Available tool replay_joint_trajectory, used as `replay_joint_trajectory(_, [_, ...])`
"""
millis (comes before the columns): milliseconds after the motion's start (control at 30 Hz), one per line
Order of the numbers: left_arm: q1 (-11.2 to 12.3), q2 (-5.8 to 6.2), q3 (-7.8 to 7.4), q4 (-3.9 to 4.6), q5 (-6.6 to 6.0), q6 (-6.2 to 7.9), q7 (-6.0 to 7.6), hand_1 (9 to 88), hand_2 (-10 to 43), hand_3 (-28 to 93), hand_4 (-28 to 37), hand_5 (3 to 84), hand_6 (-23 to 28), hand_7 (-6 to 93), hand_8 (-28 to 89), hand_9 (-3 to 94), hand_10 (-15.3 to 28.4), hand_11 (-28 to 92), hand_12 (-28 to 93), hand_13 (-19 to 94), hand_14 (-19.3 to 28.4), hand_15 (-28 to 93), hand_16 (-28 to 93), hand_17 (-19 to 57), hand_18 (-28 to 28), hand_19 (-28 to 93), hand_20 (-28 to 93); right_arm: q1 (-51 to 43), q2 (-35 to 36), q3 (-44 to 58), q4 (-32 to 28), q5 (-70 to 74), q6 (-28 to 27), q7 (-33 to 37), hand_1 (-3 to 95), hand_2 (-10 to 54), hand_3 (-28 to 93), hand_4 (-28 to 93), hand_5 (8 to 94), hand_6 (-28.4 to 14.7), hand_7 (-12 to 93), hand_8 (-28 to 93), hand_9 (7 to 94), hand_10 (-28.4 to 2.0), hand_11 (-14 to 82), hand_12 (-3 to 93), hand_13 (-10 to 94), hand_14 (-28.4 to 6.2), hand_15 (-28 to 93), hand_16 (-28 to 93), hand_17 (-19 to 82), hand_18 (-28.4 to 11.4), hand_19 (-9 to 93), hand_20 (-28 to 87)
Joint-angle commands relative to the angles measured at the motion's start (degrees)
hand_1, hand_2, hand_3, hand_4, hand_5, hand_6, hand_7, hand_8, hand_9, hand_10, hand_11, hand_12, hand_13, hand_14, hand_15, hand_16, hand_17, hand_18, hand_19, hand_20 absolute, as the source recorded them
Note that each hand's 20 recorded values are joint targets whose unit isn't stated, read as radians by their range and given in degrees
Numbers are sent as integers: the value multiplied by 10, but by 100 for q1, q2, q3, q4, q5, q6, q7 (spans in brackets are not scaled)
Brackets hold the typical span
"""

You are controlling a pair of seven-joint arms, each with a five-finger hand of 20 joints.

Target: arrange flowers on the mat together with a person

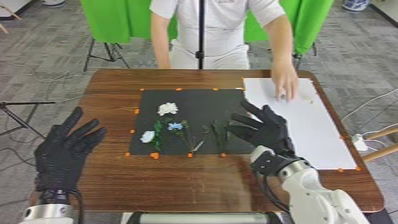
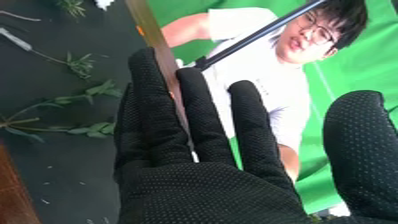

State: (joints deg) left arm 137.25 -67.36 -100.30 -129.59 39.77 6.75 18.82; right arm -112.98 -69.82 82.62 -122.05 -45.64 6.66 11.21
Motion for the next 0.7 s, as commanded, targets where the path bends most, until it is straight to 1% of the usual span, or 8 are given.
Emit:
replay_joint_trajectory(33, [75, -126, -65, -33, 102, -124, -140, 183, 89, 744, -283, 328, 80, 59, -76, 365, 207, 200, 102, 324, 284, 492, -99, -21, 277, 664, 149, -12, -125, -47, 26, -64, -174, 80, 128, 108, 787, -283, 368, -3, 107, -118, 462, -183, 101, 121, 421, -212, 303, 147, 42, -189, 465, 154])
replay_joint_trajectory(133, [24, -112, -65, -25, 93, -110, -106, 185, 88, 743, -283, 327, 80, 58, -76, 364, 208, 198, 101, 322, 284, 491, -101, -23, 278, 658, 144, -4, -142, -52, 28, -37, -198, 85, 127, 108, 787, -283, 369, -3, 107, -118, 463, -183, 101, 120, 421, -212, 302, 146, 41, -190, 465, 154])
replay_joint_trajectory(233, [29, -107, -94, -49, 118, -109, -85, 185, 88, 744, -283, 326, 81, 56, -76, 363, 207, 198, 102, 318, 284, 486, -102, -25, 279, 651, 140, -8, -146, -57, 23, -24, -216, 81, 127, 109, 786, -283, 370, -4, 106, -118, 467, -183, 103, 121, 421, -212, 303, 146, 41, -190, 465, 155])
replay_joint_trajectory(267, [20, -128, -107, -53, 135, -128, -109, 184, 88, 744, -283, 326, 81, 56, -75, 363, 207, 198, 102, 318, 284, 486, -102, -26, 279, 648, 138, -36, -152, -46, 7, -13, -220, 78, 127, 109, 787, -283, 370, -3, 106, -118, 467, -183, 103, 120, 421, -212, 303, 146, 41, -189, 465, 155])
replay_joint_trajectory(300, [47, -112, -107, -61, 130, -123, -47, 185, 88, 744, -283, 326, 81, 56, -75, 363, 207, 198, 102, 317, 284, 485, -101, -27, 279, 648, 137, -4, -164, -44, 25, -18, -259, 84, 127, 109, 787, -283, 371, -3, 106, -118, 468, -183, 103, 121, 421, -212, 303, 146, 41, -189, 465, 155])
replay_joint_trajectory(400, [33, -130, -114, -72, 153, -116, -76, 186, 86, 745, -283, 326, 80, 56, -75, 363, 206, 199, 103, 316, 284, 483, -101, -28, 278, 645, 134, -16, -161, -47, 12, -8, -210, 51, 126, 109, 787, -283, 372, -3, 106, -118, 470, -183, 105, 121, 421, -213, 303, 146, 41, -190, 464, 155])
replay_joint_trajectory(567, [37, -104, -107, -90, 160, -108, -42, 188, 85, 745, -283, 326, 80, 56, -75, 364, 205, 199, 102, 315, 284, 481, -99, -28, 278, 644, 132, 11, -165, -42, 15, -40, -222, 39, 126, 109, 788, -283, 373, -3, 107, -118, 473, -183, 107, 120, 421, -212, 302, 147, 41, -189, 464, 156])
replay_joint_trajectory(700, [25, -124, -105, -74, 166, -122, -82, 189, 84, 745, -283, 327, 80, 57, -75, 363, 206, 198, 102, 314, 284, 481, -99, -29, 278, 644, 130, 1, -151, -43, 8, -60, -206, 43, 126, 107, 792, -283, 374, -2, 107, -118, 474, -183, 107, 120, 423, -212, 303, 147, 43, -188, 462, 155])
